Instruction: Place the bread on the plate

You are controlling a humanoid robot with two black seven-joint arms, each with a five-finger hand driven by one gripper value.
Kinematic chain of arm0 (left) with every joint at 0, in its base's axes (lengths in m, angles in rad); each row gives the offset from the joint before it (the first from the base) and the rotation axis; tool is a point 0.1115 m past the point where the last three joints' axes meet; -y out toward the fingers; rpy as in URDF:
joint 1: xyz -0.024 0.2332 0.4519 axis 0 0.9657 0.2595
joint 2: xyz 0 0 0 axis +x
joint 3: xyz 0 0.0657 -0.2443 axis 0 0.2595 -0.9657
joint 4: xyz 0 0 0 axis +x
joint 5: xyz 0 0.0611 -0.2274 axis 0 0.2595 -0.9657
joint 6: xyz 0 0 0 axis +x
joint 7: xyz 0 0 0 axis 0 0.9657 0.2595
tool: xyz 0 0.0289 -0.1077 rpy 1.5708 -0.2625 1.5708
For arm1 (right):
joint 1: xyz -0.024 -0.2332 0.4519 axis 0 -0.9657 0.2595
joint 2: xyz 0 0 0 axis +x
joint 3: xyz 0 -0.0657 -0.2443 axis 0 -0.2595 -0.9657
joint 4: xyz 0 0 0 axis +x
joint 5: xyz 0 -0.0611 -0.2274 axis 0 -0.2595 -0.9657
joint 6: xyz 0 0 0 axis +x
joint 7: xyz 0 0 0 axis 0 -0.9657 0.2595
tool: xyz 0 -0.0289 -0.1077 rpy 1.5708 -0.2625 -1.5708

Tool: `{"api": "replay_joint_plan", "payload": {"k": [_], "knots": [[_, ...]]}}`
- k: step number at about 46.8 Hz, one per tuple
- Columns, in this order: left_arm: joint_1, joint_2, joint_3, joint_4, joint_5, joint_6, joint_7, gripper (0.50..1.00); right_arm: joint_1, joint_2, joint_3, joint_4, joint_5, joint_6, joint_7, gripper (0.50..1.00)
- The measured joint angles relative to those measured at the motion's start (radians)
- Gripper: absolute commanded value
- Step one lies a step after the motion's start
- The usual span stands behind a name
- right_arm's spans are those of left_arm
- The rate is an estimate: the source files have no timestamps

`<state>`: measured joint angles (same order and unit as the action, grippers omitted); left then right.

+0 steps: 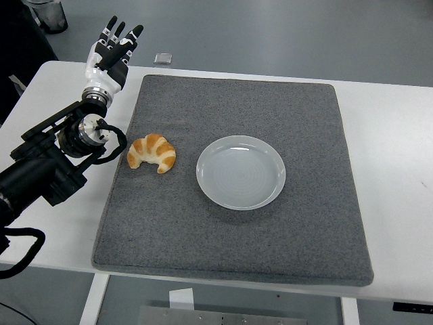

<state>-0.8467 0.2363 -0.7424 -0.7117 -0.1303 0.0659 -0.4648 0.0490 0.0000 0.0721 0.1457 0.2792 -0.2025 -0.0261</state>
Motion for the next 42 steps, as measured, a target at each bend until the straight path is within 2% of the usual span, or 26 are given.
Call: {"api": "replay_joint_plan", "payload": {"k": [9, 19, 25, 33, 39, 42], "knots": [[0.001, 0.001, 0.001, -0.001, 0.000, -0.001, -0.004, 1.000, 0.000, 0.000, 0.000, 0.000, 0.000, 0.000, 0.000, 0.952], [-0.005, 0.005, 0.004, 0.012, 0.000, -0.037, -0.002, 1.000, 0.000, 0.000, 0.000, 0.000, 0.000, 0.000, 0.000, 0.952], [-0.023, 0.016, 0.067, 0.004, 0.021, -0.046, -0.002, 1.000, 0.000, 0.000, 0.000, 0.000, 0.000, 0.000, 0.000, 0.952], [-0.087, 0.067, 0.145, 0.010, 0.117, -0.019, -0.003, 1.000, 0.000, 0.000, 0.000, 0.000, 0.000, 0.000, 0.000, 0.952], [-0.135, 0.102, 0.205, 0.013, 0.226, 0.045, -0.003, 1.000, 0.000, 0.000, 0.000, 0.000, 0.000, 0.000, 0.000, 0.954], [-0.154, 0.115, 0.226, 0.013, 0.271, 0.059, -0.001, 1.000, 0.000, 0.000, 0.000, 0.000, 0.000, 0.000, 0.000, 0.952]]}}
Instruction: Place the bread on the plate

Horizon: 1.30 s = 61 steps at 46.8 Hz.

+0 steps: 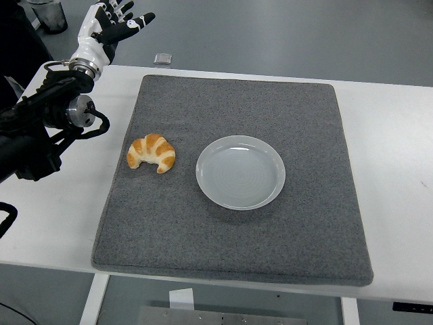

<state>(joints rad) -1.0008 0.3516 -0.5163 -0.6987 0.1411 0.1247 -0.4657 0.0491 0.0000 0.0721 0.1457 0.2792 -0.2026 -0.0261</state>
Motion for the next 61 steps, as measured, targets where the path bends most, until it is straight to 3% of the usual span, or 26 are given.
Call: {"api": "replay_joint_plan", "payload": {"k": [12, 27, 43, 61], "knots": [[-0.104, 0.078, 0.250, -0.032, 0.115, -0.014, 0.009, 0.999, 0.000, 0.000, 0.000, 0.000, 0.000, 0.000, 0.000, 0.952], [-0.312, 0.263, 0.700, -0.244, 0.232, -0.092, 0.017, 1.000, 0.000, 0.000, 0.000, 0.000, 0.000, 0.000, 0.000, 0.952], [-0.365, 0.438, 0.861, -0.508, 0.574, -0.145, 0.016, 1.000, -0.001, 0.000, 0.000, 0.000, 0.000, 0.000, 0.000, 0.952], [-0.369, 0.439, 0.927, -0.518, 0.664, -0.107, 0.021, 0.999, 0.000, 0.000, 0.000, 0.000, 0.000, 0.000, 0.000, 0.952]]}}
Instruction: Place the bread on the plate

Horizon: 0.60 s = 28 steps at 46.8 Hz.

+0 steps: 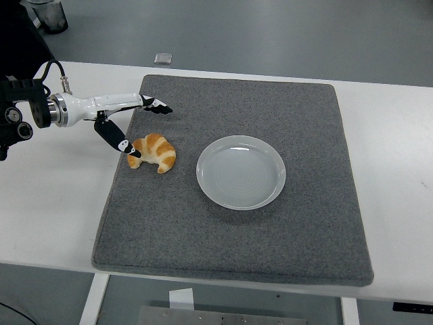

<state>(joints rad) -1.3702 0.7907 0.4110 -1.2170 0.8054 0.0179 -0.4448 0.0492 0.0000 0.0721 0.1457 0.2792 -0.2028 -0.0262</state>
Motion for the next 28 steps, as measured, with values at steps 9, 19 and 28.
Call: {"api": "replay_joint_plan", "payload": {"k": [9, 19, 28], "knots": [[0.006, -0.032, 0.025, 0.022, 0.003, 0.018, 0.023, 0.999, 0.000, 0.000, 0.000, 0.000, 0.000, 0.000, 0.000, 0.952], [0.006, -0.071, 0.071, 0.040, 0.004, 0.031, 0.025, 0.999, 0.000, 0.000, 0.000, 0.000, 0.000, 0.000, 0.000, 0.952], [0.008, -0.107, 0.098, 0.066, 0.005, 0.033, 0.031, 0.999, 0.000, 0.000, 0.000, 0.000, 0.000, 0.000, 0.000, 0.952]]}}
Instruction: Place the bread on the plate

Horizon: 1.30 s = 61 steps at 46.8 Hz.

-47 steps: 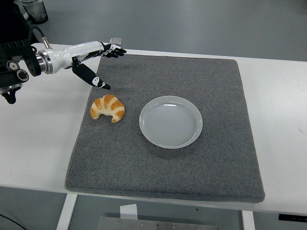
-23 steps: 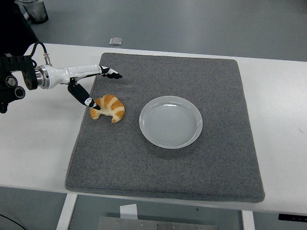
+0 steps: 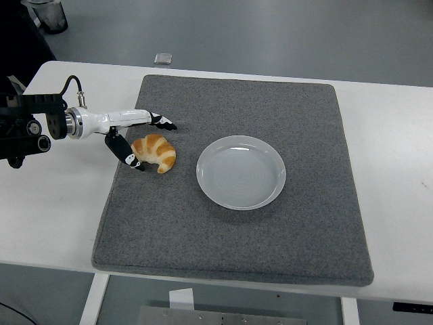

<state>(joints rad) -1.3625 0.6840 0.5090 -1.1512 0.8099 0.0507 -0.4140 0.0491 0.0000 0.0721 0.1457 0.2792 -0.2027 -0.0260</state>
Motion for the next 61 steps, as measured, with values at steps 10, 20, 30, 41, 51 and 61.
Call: {"api": "replay_joint_plan", "payload": {"k": [10, 20, 30, 41, 51, 61], "knots": [[0.005, -0.028, 0.005, 0.033, 0.000, 0.000, 0.009, 0.996, 0.000, 0.000, 0.000, 0.000, 0.000, 0.000, 0.000, 0.952], [0.005, -0.050, 0.031, 0.039, 0.003, 0.016, 0.016, 0.996, 0.000, 0.000, 0.000, 0.000, 0.000, 0.000, 0.000, 0.952], [0.005, -0.071, 0.040, 0.041, 0.006, 0.040, 0.029, 0.994, 0.000, 0.000, 0.000, 0.000, 0.000, 0.000, 0.000, 0.952], [0.005, -0.078, 0.040, 0.041, 0.006, 0.048, 0.030, 0.984, 0.000, 0.000, 0.000, 0.000, 0.000, 0.000, 0.000, 0.952], [0.005, -0.080, 0.040, 0.041, 0.008, 0.052, 0.031, 0.898, 0.000, 0.000, 0.000, 0.000, 0.000, 0.000, 0.000, 0.952], [0.005, -0.080, 0.042, 0.040, 0.025, 0.061, 0.029, 0.774, 0.000, 0.000, 0.000, 0.000, 0.000, 0.000, 0.000, 0.952]]}}
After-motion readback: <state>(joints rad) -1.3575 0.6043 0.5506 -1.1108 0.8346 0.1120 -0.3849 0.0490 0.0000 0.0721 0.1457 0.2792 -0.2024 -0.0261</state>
